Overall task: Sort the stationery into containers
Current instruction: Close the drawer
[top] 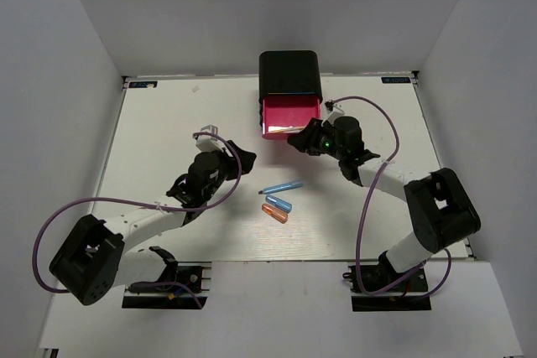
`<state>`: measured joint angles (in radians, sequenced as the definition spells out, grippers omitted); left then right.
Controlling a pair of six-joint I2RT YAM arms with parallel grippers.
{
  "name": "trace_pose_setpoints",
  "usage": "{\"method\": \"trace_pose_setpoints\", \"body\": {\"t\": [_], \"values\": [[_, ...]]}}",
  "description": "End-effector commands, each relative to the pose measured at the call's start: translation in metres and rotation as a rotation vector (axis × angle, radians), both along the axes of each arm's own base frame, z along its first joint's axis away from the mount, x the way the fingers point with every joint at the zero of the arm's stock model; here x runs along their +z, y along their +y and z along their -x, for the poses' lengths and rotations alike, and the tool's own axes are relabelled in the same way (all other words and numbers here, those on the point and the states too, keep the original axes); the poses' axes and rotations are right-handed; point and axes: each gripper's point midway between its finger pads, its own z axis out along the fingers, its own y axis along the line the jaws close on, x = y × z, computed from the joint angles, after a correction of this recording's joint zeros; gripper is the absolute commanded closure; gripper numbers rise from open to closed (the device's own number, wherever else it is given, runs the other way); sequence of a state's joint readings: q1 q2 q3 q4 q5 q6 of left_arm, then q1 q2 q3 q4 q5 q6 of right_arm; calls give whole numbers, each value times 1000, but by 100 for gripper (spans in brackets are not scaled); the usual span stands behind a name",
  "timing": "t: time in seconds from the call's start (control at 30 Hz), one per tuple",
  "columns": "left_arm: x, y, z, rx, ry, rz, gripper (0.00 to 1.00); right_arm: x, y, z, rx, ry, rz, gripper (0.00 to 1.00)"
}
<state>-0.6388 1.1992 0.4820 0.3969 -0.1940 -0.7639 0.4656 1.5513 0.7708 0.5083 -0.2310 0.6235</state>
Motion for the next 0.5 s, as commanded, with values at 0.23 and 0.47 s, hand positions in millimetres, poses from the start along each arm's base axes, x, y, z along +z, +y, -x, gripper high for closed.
{"method": "trace_pose_setpoints", "body": {"t": [0.23,0.47], "values": [[2,-3,0,-14,-15,5,30,45,2,-33,-41,-186,15,65],[5,-2,0,-5,-24,8,30,64,2,-48,-60,-242,26,62]]}}
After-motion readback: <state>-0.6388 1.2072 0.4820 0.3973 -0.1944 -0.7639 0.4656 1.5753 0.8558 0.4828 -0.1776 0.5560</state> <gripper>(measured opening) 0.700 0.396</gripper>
